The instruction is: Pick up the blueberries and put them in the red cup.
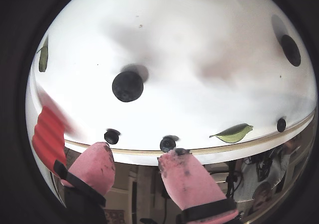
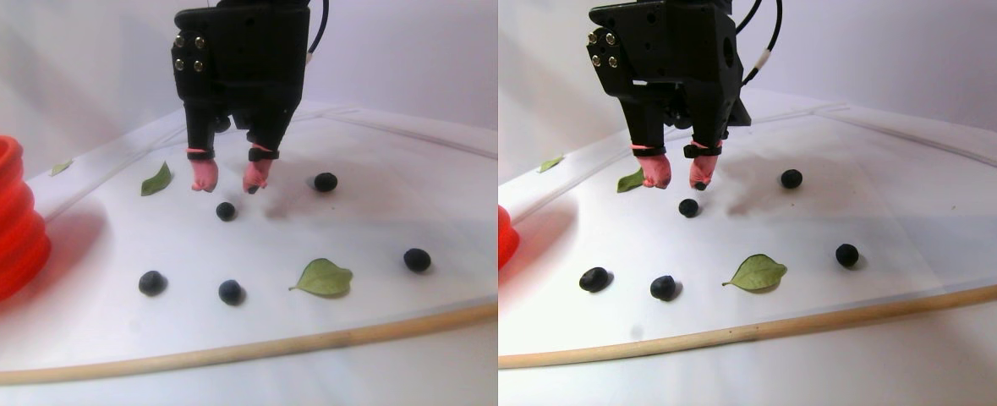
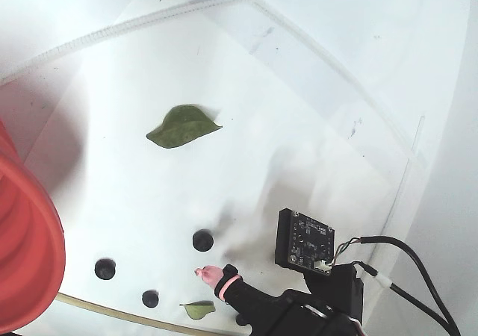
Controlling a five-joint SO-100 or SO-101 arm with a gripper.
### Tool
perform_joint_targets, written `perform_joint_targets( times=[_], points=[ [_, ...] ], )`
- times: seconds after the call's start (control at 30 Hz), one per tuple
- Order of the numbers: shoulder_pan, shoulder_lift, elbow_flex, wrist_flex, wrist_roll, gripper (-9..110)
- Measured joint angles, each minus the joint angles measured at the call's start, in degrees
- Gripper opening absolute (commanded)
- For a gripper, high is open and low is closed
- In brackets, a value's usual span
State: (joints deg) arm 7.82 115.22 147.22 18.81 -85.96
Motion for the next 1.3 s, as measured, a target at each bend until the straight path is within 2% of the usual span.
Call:
perform_joint_targets(
  times=[1.3],
  points=[
    [-1.93, -12.92, -3.43, -7.56, 0.09, 20]
  ],
)
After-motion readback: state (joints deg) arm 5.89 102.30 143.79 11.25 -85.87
